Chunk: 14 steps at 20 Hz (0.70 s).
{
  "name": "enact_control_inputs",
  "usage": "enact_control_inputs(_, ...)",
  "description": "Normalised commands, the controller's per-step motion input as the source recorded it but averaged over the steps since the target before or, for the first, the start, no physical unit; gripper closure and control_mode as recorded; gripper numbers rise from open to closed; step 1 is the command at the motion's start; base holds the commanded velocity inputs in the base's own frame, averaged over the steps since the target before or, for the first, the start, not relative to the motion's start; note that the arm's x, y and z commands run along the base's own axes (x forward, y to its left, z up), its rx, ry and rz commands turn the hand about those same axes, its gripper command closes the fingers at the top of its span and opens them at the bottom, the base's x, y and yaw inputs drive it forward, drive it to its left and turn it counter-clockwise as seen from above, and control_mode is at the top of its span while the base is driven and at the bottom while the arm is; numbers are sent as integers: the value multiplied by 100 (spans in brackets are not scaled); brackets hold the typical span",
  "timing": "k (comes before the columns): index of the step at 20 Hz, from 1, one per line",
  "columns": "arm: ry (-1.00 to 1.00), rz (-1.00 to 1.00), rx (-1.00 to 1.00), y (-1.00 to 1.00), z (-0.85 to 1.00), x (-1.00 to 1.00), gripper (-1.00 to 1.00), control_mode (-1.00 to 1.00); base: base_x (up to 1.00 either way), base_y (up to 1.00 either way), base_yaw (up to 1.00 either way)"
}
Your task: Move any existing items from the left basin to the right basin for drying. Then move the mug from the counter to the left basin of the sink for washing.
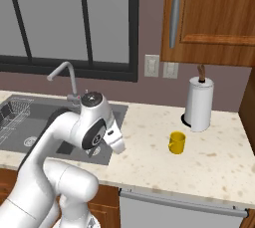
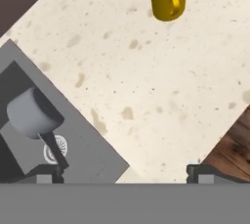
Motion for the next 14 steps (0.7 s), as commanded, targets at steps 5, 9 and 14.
enact_control_inputs(5,0,0,0,-44,6,-34,-100,-100,0,0,0)
enact_control_inputs(9,0,0,-1,-41,14,-27,-100,-100,0,0,0)
enact_control_inputs(14,0,0,-5,-39,19,-18,-100,-100,0,0,0)
